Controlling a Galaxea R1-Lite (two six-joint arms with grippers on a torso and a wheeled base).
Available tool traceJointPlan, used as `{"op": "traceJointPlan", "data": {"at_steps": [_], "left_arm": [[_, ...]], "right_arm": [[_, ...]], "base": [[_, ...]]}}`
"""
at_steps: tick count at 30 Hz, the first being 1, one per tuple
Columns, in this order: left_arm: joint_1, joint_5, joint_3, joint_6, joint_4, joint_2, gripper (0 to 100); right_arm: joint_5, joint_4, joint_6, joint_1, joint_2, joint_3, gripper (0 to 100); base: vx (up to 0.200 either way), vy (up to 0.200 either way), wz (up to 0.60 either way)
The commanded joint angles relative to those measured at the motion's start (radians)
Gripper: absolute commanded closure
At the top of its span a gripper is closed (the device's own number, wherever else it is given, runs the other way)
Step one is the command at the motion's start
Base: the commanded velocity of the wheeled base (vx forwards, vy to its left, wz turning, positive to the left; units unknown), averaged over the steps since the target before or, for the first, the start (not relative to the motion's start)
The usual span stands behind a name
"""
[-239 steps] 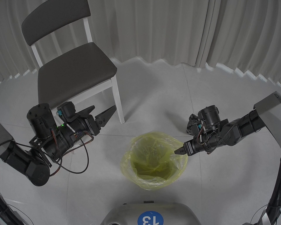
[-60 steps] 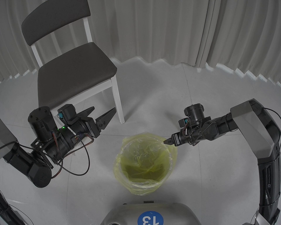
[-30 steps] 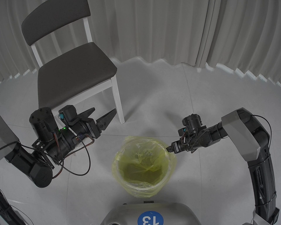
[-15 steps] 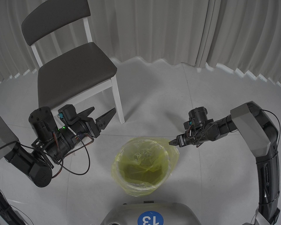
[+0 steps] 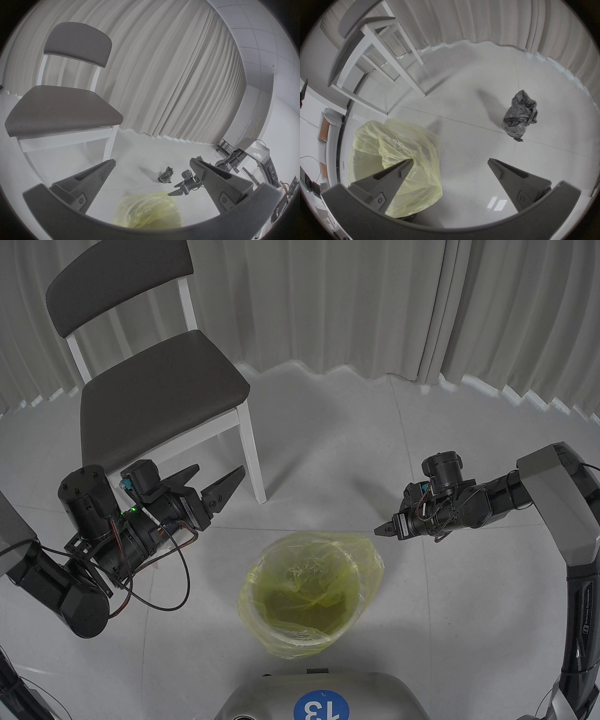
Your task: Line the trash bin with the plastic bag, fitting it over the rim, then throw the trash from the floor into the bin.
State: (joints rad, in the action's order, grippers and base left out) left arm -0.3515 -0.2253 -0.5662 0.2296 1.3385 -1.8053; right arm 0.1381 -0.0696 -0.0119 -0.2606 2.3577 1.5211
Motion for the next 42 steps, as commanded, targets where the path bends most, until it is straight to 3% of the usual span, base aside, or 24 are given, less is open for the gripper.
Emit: {"op": "traceJointPlan", "data": {"at_steps": [1, 13, 28, 36, 39, 42], "left_arm": [[0.0, 0.0, 0.0, 0.001, 0.001, 0.0, 0], [0.0, 0.0, -0.001, 0.001, 0.001, -0.011, 0], [-0.003, 0.006, -0.001, -0.001, -0.001, -0.031, 0], [-0.001, 0.003, -0.004, -0.001, -0.001, -0.034, 0], [0.0, 0.0, -0.004, 0.001, -0.001, -0.034, 0], [0.009, -0.002, -0.006, 0.001, 0.001, -0.032, 0]], "right_arm": [[0.002, -0.003, 0.001, 0.003, -0.005, -0.007, 0], [0.005, -0.012, 0.001, -0.075, 0.092, -0.044, 0], [0.005, 0.004, 0.003, -0.071, 0.288, 0.136, 0], [0.008, 0.047, -0.003, -0.061, 0.261, 0.145, 0], [0.038, 0.074, -0.039, -0.038, 0.218, 0.14, 0], [0.14, 0.134, -0.169, -0.012, 0.158, 0.145, 0]], "base": [[0.0, 0.0, 0.0], [0.0, 0.0, 0.0], [0.0, 0.0, 0.0], [0.0, 0.0, 0.0], [0.0, 0.0, 0.0], [0.0, 0.0, 0.0]]}}
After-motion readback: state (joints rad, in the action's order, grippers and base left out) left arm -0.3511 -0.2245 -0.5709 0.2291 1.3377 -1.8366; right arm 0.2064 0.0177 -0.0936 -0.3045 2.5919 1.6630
